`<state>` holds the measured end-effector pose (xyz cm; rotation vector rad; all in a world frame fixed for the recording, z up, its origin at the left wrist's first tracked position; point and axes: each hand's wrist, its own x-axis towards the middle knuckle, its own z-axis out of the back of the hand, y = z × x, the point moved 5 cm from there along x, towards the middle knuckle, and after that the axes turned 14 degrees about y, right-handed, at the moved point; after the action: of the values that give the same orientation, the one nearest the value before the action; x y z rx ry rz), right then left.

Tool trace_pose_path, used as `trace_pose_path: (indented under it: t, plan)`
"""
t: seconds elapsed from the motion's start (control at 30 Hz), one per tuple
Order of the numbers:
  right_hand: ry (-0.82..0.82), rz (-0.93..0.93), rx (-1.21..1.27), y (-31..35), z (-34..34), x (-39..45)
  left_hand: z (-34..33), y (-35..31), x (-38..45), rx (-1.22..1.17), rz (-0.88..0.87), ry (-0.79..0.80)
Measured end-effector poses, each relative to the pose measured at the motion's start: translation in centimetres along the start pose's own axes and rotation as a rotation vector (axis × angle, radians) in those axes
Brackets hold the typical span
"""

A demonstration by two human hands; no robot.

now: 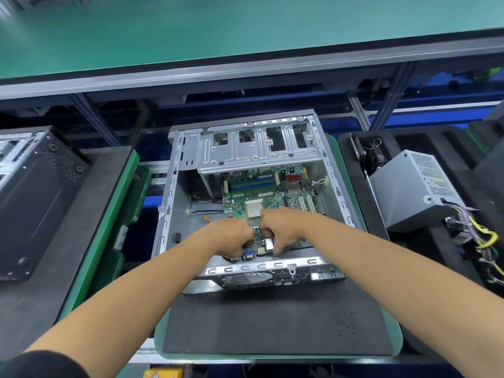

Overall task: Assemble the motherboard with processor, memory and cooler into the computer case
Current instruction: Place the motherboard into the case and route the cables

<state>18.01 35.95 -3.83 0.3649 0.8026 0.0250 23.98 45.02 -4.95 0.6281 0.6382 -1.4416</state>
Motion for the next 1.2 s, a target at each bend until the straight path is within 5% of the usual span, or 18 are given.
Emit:
trace_pose_path:
  t: [1.2]
  plan:
    - [-0.011, -0.010, -0.010, 0.3, 0.1, -0.4, 0.3, 1.1, -0.5, -0.368, 0.061, -0.039]
